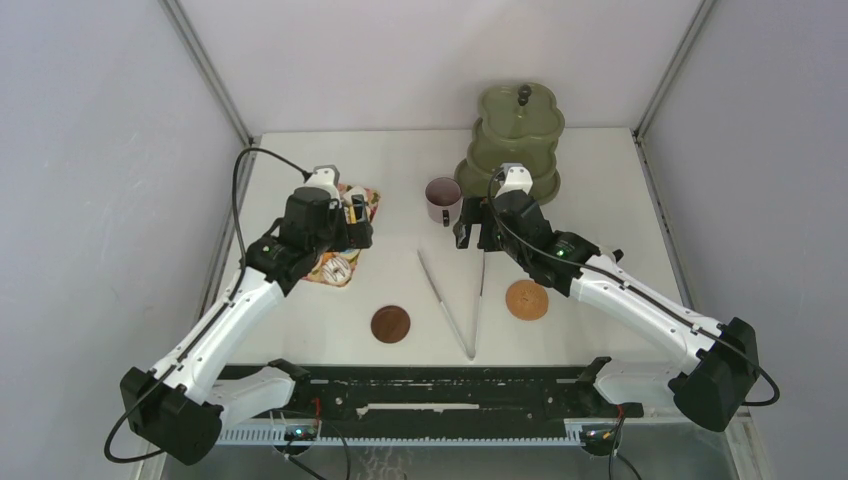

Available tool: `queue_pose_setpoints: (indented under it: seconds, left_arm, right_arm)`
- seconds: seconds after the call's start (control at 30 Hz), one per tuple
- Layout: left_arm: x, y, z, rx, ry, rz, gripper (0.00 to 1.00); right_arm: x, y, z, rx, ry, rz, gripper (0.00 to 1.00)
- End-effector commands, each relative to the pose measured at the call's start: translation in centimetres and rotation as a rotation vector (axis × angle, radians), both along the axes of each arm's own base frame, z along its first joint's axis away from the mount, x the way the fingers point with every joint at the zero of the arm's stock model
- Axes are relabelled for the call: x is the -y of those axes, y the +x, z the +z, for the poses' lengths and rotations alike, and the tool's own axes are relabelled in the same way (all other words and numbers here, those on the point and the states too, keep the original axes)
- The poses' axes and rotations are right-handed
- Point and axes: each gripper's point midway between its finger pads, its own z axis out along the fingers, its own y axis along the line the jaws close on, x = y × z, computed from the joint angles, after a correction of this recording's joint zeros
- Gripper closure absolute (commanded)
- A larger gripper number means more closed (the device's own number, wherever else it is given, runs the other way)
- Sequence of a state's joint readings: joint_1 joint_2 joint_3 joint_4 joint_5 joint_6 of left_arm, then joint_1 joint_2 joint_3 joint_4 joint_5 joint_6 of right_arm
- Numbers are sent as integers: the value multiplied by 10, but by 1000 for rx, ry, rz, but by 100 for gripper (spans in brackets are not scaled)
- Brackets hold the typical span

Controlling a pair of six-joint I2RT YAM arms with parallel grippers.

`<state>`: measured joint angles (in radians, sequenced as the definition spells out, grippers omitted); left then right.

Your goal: Serve the afternoon tea

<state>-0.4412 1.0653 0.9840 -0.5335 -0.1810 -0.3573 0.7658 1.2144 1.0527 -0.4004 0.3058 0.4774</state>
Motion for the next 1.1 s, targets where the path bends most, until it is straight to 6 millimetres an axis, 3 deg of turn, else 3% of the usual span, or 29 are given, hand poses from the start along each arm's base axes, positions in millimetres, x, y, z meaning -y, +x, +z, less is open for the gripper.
queue_pose_setpoints:
  seconds: [0.0,0.13,0.33,0.43,0.57,0.77,0.9,1.07]
  left_arm:
    - [-5,19,29,104,30,29,0]
    - [-37,44,38,106,67,151,0]
    - [-100,83,18,29,67,327,0]
    - [-128,99,0,-111,-12,395,1]
    - [-162,126,-19,-139,-184,483,6]
    - [-225,159,-48,-228,-196,681,10]
    - [-253,179,-64,-268,-195,802,13]
    - [-271,198,-100,-375,-169,868,17]
  right_arm:
    - [-4,3,8,20,32,-13,2]
    - [-3,-1,9,14,32,-15,2]
    - [9,-4,3,3,-18,-42,2]
    - [11,-3,3,10,-36,-45,2]
    - [8,-2,4,17,-38,-26,2]
    - [8,-3,-7,-9,-64,-22,2]
    - [8,1,-17,-21,-98,-29,2]
    - [6,8,-23,-28,-102,-30,2]
